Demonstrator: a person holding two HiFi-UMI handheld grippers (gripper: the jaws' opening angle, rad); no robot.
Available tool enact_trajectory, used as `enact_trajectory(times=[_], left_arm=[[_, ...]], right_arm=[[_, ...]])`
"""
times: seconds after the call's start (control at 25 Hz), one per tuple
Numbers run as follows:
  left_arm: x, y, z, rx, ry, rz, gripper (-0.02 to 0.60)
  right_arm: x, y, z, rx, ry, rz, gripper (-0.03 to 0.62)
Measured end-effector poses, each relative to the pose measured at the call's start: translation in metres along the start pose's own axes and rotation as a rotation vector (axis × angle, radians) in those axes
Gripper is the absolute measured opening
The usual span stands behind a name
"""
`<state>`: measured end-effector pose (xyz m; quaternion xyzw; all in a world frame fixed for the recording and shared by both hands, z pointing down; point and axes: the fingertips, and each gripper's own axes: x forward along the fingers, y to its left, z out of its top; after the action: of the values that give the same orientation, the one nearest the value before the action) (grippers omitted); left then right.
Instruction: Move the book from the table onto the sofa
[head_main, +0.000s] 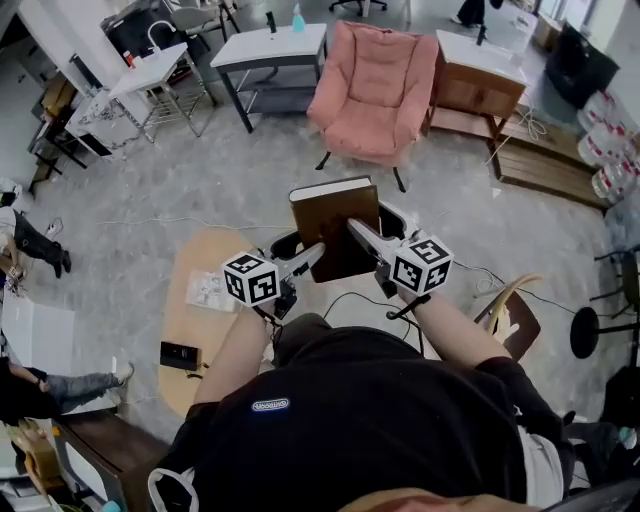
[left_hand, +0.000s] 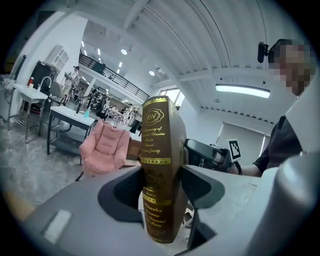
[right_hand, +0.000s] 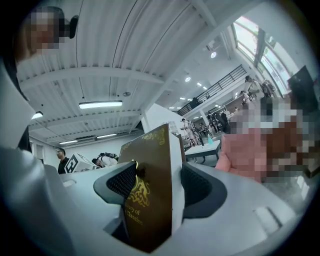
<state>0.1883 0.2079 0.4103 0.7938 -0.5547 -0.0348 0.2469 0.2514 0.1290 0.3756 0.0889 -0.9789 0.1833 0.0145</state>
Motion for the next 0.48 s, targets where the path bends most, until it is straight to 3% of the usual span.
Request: enact_trajectory(times=[0.28, 0.48], left_arm=[[0.031, -0.01, 0.01, 0.019, 0.017, -0.074, 0.247], [0.049, 0.009, 0.013, 0.017, 0.029, -0.12, 0.249]], right_arm=[[-0.019, -0.023, 0.017, -0.009, -0.042, -0.065, 0.296], [-0.008, -0.041, 0.017, -0.007, -0.052, -0.107, 0.295]])
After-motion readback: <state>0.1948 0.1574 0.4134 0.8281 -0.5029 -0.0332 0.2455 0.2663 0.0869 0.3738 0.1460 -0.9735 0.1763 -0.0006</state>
